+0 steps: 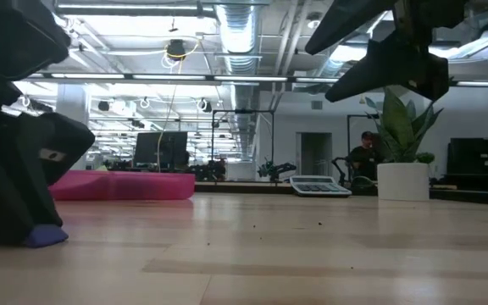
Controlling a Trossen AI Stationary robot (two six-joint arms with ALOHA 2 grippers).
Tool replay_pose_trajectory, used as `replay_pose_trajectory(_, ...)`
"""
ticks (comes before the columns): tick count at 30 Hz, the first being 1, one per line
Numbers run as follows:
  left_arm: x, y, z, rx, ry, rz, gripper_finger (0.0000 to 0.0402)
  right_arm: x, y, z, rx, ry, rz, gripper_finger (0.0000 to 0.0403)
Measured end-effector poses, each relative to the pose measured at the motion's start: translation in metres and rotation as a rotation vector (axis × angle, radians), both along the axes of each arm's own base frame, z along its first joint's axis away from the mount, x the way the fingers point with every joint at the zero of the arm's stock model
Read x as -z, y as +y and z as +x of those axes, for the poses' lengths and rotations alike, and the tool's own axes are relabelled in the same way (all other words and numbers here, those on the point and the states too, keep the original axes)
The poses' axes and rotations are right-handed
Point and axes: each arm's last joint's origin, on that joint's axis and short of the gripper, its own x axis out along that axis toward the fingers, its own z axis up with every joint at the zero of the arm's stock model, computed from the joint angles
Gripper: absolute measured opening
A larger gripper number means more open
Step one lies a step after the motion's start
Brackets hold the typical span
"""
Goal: Pack school essentials
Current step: Put the purple eraser into the red supply box
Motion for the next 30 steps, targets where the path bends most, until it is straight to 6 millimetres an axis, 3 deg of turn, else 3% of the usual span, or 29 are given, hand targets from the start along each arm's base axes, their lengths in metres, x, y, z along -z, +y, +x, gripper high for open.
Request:
replay_pose_trajectory(4, -0.02, 0.006, -0.001, -0.004, 0.019, -0.044, 0.0032, 0.0, 0.001, -0.001, -0.004, -0.004, 0.003, 0.0237)
replay_pose_trajectory(10, -0.063, 0.035, -0.005, -0.158, 0.012, -0.04, 0.0021, 0.0, 0.002, -0.001, -0.007, -0.005, 0.002, 0.0237)
replay_pose_trajectory(21, -0.131, 0.125, -0.051, -0.651, -0.022, 0.123, 0.0011, -0.001, 0.002, 0.0, -0.002, -0.017, 0.006, 0.0237)
replay_pose_trajectory(26, -0.147, 0.166, -0.072, -0.793, 0.017, 0.205, 0.0001, -0.002, 0.002, 0.0, 0.003, -0.023, -0.002, 0.0237)
replay_pose_trajectory(30, -0.147, 0.19, -0.081, -0.849, 0.058, 0.275, 0.0001, -0.002, 0.002, 0.0, 0.003, -0.029, -0.001, 0.0237)
